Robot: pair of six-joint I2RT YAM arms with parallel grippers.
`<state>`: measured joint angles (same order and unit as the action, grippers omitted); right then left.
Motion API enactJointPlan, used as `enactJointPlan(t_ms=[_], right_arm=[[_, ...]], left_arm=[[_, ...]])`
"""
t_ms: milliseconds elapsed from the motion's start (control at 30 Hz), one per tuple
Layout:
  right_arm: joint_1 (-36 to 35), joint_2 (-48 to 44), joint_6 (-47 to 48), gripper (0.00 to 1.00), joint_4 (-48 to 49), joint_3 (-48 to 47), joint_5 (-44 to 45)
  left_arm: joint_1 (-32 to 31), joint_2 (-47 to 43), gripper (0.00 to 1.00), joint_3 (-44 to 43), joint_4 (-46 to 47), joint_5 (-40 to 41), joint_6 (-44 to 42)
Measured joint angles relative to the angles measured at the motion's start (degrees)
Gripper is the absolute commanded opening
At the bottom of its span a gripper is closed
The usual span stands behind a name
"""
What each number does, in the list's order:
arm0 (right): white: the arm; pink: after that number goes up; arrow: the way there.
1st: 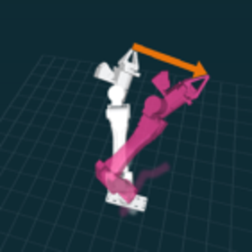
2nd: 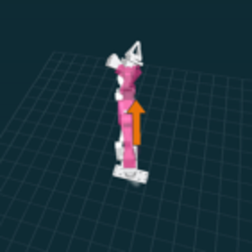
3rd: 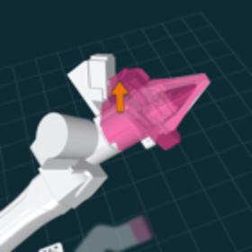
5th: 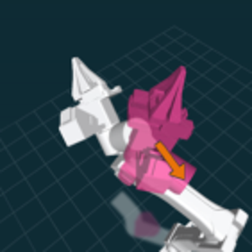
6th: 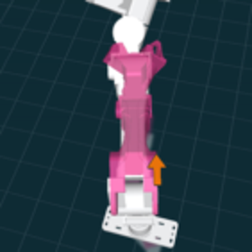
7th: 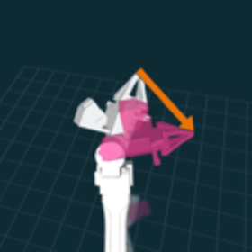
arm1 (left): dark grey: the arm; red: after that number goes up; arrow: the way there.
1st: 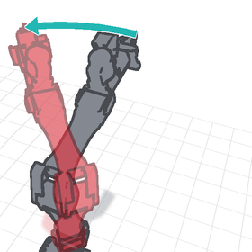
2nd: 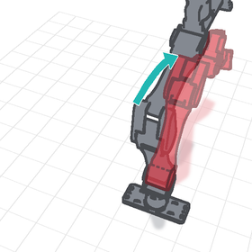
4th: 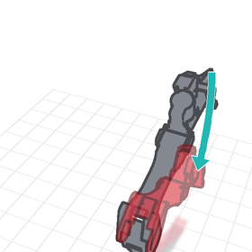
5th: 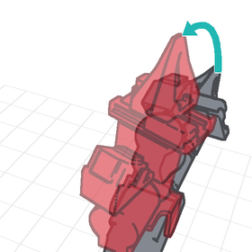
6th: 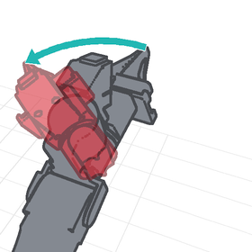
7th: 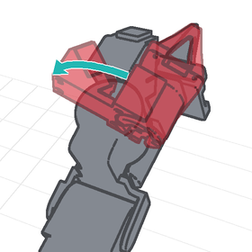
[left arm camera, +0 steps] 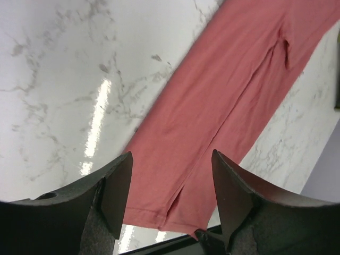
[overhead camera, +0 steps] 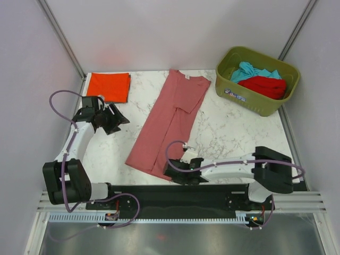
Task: Fold and stack the t-shirts
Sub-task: Fold the tshirt
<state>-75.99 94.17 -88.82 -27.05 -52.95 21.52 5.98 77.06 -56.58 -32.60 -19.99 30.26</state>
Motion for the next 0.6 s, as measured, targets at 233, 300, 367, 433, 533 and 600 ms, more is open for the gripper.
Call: enactJointPlan(t_ms=[233, 300, 367, 433, 533, 600], right_arm=[[0.0, -19.2, 1.8, 0.00, -7.0, 15.0, -1.2], [0.0, -25.1, 2.1, 0.00, -9.3, 18.2, -1.3], [0.0, -30.5, 2.1, 0.00, -11.4, 20.0, -1.1], [0.0, -35.6, 2.1, 0.00, -12.8, 21.2, -0.9], [0.0, -41.2, 2.3, 0.00, -14.4, 22.1, -0.6], [0.0, -42.0, 2.5, 0.00, -15.0, 22.2, -0.6]], left_arm=[[-8.4, -6.8, 0.66, 9.4, 0.1, -7.7, 0.3], [-14.9, -9.1, 0.66, 12.9, 0.1, -7.2, 1.6], [-21.0, -10.9, 0.66, 15.4, -0.1, -6.2, 3.1], [-25.9, -12.3, 0.66, 17.2, -0.2, -4.2, 4.6], [-30.2, -13.3, 0.65, 19.5, -0.3, -1.3, 6.5], [-31.4, -13.7, 0.64, 20.9, -0.3, 0.3, 7.5]])
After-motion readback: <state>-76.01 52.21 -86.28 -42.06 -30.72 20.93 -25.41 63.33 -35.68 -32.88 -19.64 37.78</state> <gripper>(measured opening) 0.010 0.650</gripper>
